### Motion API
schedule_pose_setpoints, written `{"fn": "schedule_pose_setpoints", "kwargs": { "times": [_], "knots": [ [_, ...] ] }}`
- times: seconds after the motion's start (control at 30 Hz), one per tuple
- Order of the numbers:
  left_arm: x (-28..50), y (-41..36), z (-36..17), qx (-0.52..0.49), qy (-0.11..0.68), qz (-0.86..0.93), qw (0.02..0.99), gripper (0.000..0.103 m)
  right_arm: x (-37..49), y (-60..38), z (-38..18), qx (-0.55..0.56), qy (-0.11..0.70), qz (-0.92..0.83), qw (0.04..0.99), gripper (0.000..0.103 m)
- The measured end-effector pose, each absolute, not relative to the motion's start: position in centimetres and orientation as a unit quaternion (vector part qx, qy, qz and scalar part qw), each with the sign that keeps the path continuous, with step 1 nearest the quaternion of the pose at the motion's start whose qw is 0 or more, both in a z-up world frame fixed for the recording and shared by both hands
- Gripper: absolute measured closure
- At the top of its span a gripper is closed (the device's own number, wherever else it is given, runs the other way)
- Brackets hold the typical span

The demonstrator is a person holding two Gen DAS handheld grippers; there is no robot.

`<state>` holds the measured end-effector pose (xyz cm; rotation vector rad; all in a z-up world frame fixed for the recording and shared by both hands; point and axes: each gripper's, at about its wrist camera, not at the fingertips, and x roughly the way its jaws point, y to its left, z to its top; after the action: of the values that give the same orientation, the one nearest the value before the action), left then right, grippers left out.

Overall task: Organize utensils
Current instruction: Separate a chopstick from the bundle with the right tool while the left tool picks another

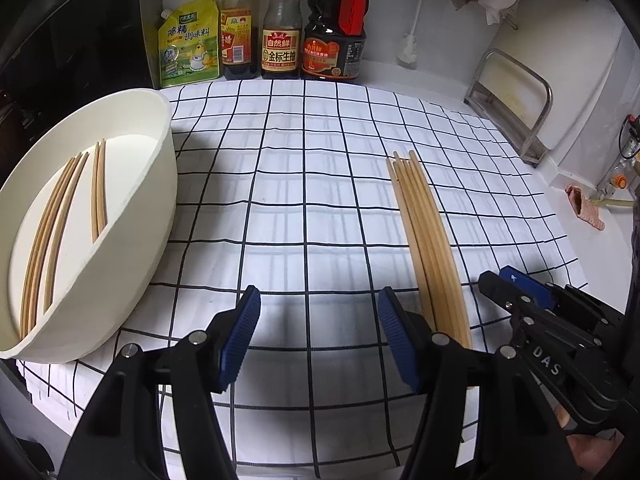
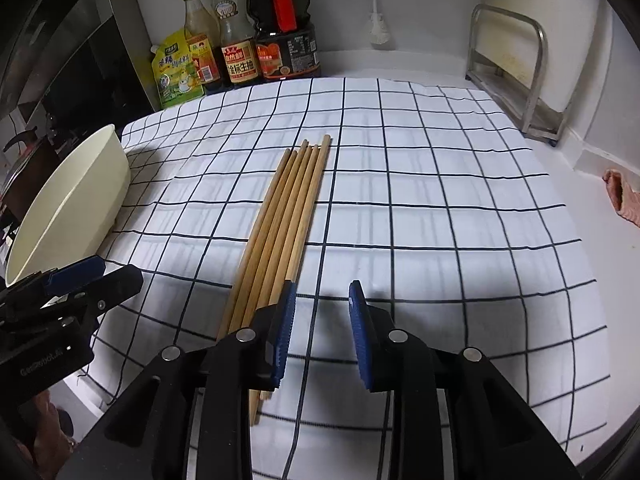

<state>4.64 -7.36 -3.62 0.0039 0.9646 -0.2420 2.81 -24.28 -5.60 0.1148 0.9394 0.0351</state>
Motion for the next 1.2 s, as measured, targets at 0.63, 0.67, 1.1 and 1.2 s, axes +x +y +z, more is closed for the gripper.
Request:
{"fn": "schedule_pose_setpoints", "kwargs": {
  "times": [0.63,0.67,1.1,1.2],
  "knots": [
    [5.2,-7.2,-4.4,-0.009,0.468,-0.109,0.877,0.043,4.2,-23.0,-6.6,0.009,0.461,0.005,0.887,0.076],
    [5.3,-7.2,-4.4,-0.011,0.468,-0.108,0.877,0.043,4.2,-23.1,-6.7,0.010,0.463,0.004,0.886,0.076],
    [6.1,-10.2,-5.4,-0.002,0.475,-0.120,0.872,0.043,3.6,-25.4,-7.0,0.026,0.455,-0.005,0.890,0.076],
    [6.4,-10.8,-5.7,0.003,0.476,-0.121,0.871,0.043,3.2,-26.4,-6.9,0.037,0.453,-0.007,0.891,0.077]
  ]
}}
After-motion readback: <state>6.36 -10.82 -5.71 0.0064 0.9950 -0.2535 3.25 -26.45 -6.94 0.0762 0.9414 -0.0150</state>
